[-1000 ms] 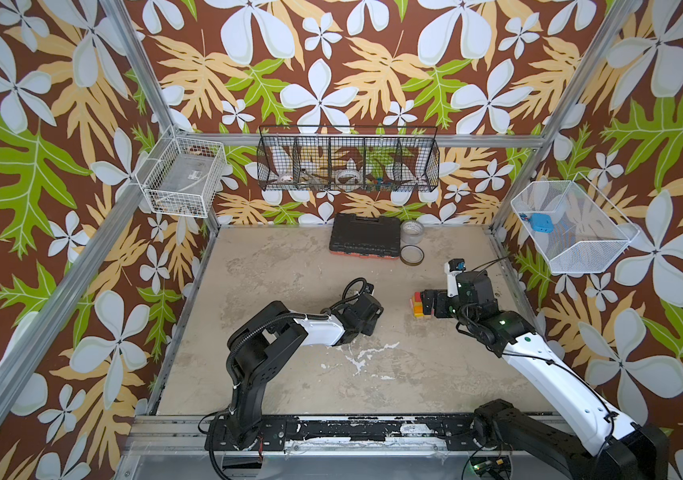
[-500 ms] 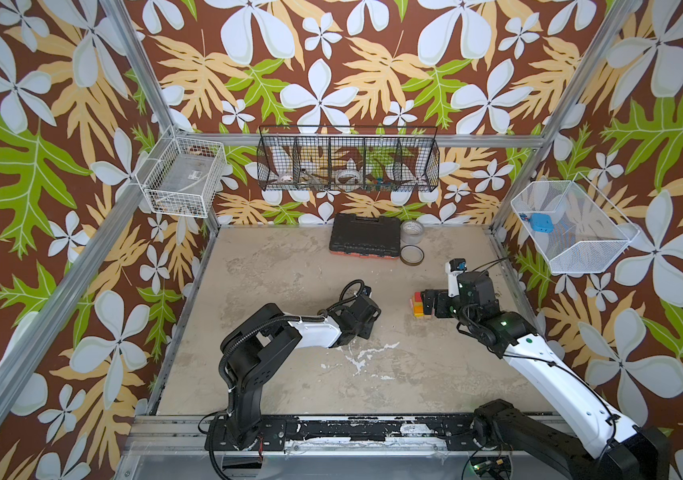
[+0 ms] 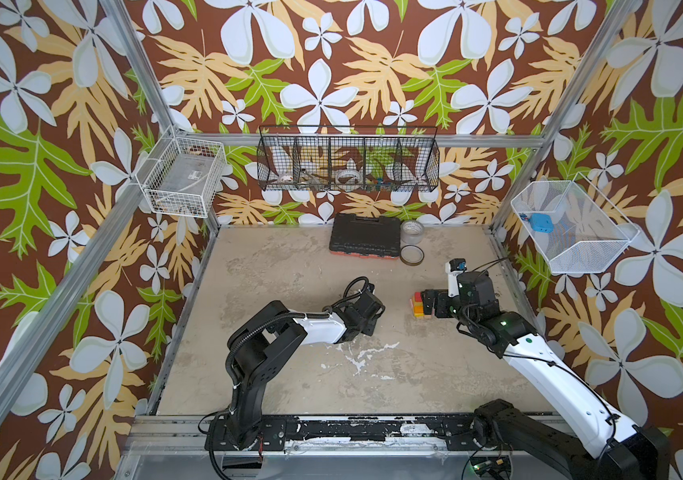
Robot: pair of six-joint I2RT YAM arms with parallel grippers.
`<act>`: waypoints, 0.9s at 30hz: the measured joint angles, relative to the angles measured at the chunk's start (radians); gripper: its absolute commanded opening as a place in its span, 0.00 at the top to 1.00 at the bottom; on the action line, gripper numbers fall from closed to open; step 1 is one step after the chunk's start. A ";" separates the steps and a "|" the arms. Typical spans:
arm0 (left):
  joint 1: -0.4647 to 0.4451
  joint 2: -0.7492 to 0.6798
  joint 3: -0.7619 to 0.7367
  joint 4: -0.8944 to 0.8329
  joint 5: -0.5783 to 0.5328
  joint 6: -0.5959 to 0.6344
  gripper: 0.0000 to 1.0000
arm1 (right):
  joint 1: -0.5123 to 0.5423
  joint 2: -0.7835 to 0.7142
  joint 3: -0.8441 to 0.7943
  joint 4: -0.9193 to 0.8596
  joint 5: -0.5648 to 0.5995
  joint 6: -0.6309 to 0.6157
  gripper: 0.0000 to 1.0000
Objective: Build the wood block tower
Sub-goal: 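Lift the teal triangle and carry it toward the stack with the left gripper, then move the teal triangle over the red block while the right gripper draws back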
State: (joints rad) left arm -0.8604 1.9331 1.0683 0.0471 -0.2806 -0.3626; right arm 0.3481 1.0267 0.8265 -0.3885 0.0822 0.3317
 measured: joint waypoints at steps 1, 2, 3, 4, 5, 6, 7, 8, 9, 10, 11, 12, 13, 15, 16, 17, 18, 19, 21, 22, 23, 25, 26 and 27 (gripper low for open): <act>0.000 0.003 0.004 -0.002 -0.001 0.000 0.68 | 0.000 0.000 0.000 0.000 0.000 0.000 0.00; 0.000 0.005 0.008 -0.005 -0.001 0.000 0.71 | 0.000 0.001 0.000 0.000 0.000 0.000 0.00; 0.000 0.009 0.014 -0.008 -0.003 0.000 0.73 | 0.000 0.001 0.000 0.000 0.000 0.000 0.00; 0.000 0.013 0.020 -0.009 -0.003 0.000 0.75 | 0.000 0.001 0.000 0.000 0.000 0.000 0.00; 0.000 0.014 0.024 -0.012 -0.003 0.001 0.76 | 0.000 0.001 0.000 0.000 0.000 0.000 0.00; 0.000 0.015 0.028 -0.015 -0.003 0.002 0.78 | 0.000 0.001 0.000 0.000 0.001 0.000 0.00; 0.000 0.015 0.031 -0.020 -0.002 0.002 0.79 | 0.000 0.001 0.000 0.000 0.002 0.000 0.00; 0.000 0.015 0.032 -0.024 0.001 0.001 0.82 | 0.000 0.000 0.000 0.000 0.004 -0.001 0.00; 0.000 0.012 0.035 -0.031 0.003 0.001 0.85 | 0.000 -0.002 -0.002 0.001 0.005 -0.002 0.00; 0.000 0.007 0.040 -0.043 0.007 0.001 0.88 | 0.000 -0.005 -0.003 0.001 0.008 -0.001 0.00; 0.000 -0.003 0.049 -0.057 0.013 0.002 0.90 | -0.001 -0.010 -0.006 0.003 0.014 0.000 0.00; 0.000 -0.018 0.061 -0.071 0.019 0.006 0.93 | -0.005 -0.015 -0.009 0.004 0.017 0.001 0.00; 0.000 -0.034 0.076 -0.080 0.023 0.011 0.94 | -0.010 -0.019 -0.011 0.006 0.018 0.002 0.02; 0.000 -0.079 0.104 -0.085 0.034 0.027 0.95 | -0.030 -0.032 -0.019 0.014 0.021 0.008 0.03; 0.000 -0.102 0.114 -0.085 0.042 0.034 0.96 | -0.039 -0.037 -0.022 0.018 0.020 0.011 0.03; 0.000 -0.129 0.122 -0.085 0.055 0.053 0.96 | -0.051 -0.045 -0.027 0.024 0.019 0.019 0.03; 0.000 -0.157 0.128 -0.084 0.067 0.062 0.96 | -0.071 -0.056 -0.035 0.031 0.017 0.028 0.03; 0.000 -0.182 0.132 -0.083 0.081 0.077 0.96 | -0.090 -0.065 -0.041 0.038 0.011 0.028 0.03; 0.000 -0.235 0.143 -0.078 0.111 0.111 0.95 | -0.154 -0.086 -0.064 0.060 -0.016 0.035 0.03; 0.000 -0.251 0.151 -0.078 0.124 0.127 0.95 | -0.191 -0.094 -0.076 0.067 -0.038 0.037 0.03; 0.000 -0.270 0.166 -0.077 0.141 0.152 0.95 | -0.235 -0.102 -0.090 0.077 -0.054 0.041 0.03; 0.000 -0.293 0.193 -0.071 0.166 0.195 1.00 | -0.316 -0.118 -0.116 0.094 -0.091 0.054 0.03; 0.000 -0.304 0.204 -0.070 0.177 0.222 1.00 | -0.356 -0.127 -0.127 0.100 -0.109 0.054 0.03; 0.000 -0.312 0.213 -0.071 0.188 0.246 1.00 | -0.394 -0.135 -0.138 0.105 -0.130 0.058 0.02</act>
State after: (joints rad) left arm -0.8604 1.6207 1.2812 -0.0235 -0.0925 -0.1162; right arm -0.0460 0.8917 0.6880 -0.2840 -0.0475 0.3893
